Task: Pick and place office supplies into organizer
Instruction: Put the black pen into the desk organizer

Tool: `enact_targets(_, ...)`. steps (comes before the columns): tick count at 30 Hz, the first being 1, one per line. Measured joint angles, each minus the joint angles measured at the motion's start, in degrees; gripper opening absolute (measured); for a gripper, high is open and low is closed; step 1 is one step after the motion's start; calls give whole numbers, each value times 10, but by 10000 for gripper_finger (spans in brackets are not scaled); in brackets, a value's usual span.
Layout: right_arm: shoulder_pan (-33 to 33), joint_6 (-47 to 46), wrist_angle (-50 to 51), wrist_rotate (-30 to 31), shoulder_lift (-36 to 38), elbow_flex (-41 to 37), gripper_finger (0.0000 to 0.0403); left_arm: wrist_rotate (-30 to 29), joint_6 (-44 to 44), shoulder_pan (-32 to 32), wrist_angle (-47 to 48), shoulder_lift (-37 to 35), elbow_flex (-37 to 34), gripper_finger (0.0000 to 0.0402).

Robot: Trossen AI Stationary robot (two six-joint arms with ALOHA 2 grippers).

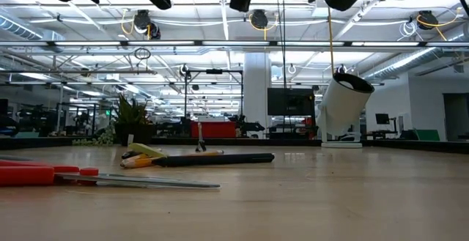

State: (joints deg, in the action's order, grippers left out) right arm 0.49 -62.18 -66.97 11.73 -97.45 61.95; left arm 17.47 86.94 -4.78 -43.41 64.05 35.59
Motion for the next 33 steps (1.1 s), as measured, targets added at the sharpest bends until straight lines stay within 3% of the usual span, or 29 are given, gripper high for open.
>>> enact_targets(4,0,15,-9,0,1,0,65,0,3,0,0,0,0,54)
enact_targets(7,-1,29,-4,3,0,0,23,4,3,0,-4,0,0,44)
enact_targets(14,0,52,-9,0,2,0,33,5,-2,0,-4,0,0,19)
enact_targets(25,0,160,47,-78,63,0,21,37,-11,-19,-10,0,1,169)
enact_targets(33,6,256,150,-90,163,-10,21,57,-14,-53,-18,0,-1,221)
